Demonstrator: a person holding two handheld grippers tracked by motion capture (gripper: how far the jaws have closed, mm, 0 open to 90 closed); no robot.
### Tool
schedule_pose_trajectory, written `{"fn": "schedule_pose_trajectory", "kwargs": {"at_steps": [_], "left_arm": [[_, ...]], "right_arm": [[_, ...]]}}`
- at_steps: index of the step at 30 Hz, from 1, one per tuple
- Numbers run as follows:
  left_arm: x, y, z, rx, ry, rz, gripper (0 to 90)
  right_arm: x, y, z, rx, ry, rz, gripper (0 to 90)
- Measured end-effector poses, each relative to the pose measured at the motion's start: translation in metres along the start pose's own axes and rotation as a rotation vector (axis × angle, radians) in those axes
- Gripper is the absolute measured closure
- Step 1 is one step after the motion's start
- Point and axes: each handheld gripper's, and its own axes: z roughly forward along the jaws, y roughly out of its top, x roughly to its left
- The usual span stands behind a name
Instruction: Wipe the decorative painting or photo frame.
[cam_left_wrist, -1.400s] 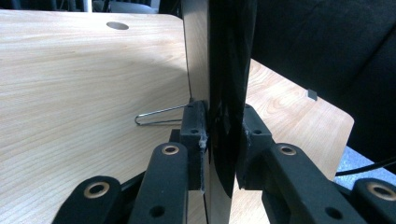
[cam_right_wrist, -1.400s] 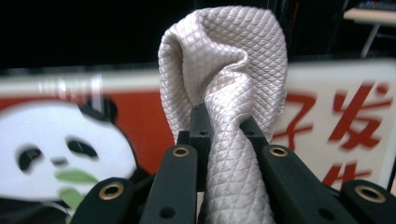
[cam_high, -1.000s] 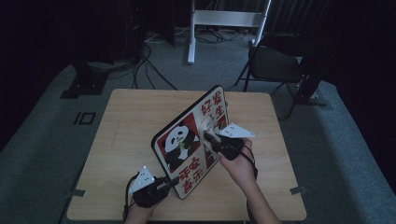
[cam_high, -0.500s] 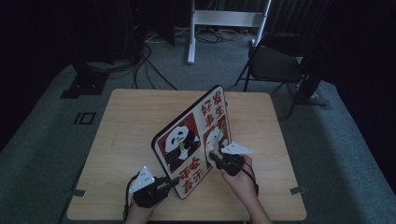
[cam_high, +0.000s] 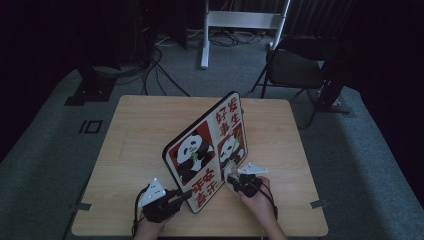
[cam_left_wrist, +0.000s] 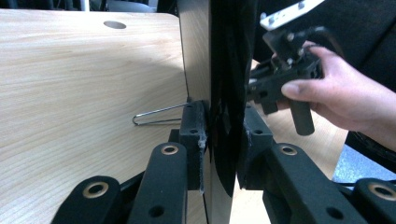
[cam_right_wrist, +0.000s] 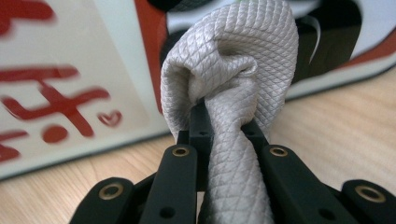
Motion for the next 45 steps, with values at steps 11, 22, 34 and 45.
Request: {"fn": "schedule_pose_trajectory", "kwargs": {"at_steps": [11,22,34,45], "left_arm": [[0.002,0.000,0.001,-0.003,0.000,-0.006,72.0],[0.004,-0.002,0.001,-0.001,0.026,-0.002,51.2],[0.008,-0.002,-0.001,-0.014,0.054,-0.034,25.8],[0.007,-0.001,0.002,0.014,0.030,-0.034,8.8]], "right_arm": [[-0.003,0.011,-0.024,-0.075,0.013,0.015,81.3],[0.006,0.056,-0.073,-0.258,0.040,-0.016,81.3],[0.024,0.109,-0.105,-0.401,0.076,-0.071,81.2],[0.038,0.153,-0.123,-0.485,0.094,-0.119,80.9]]}}
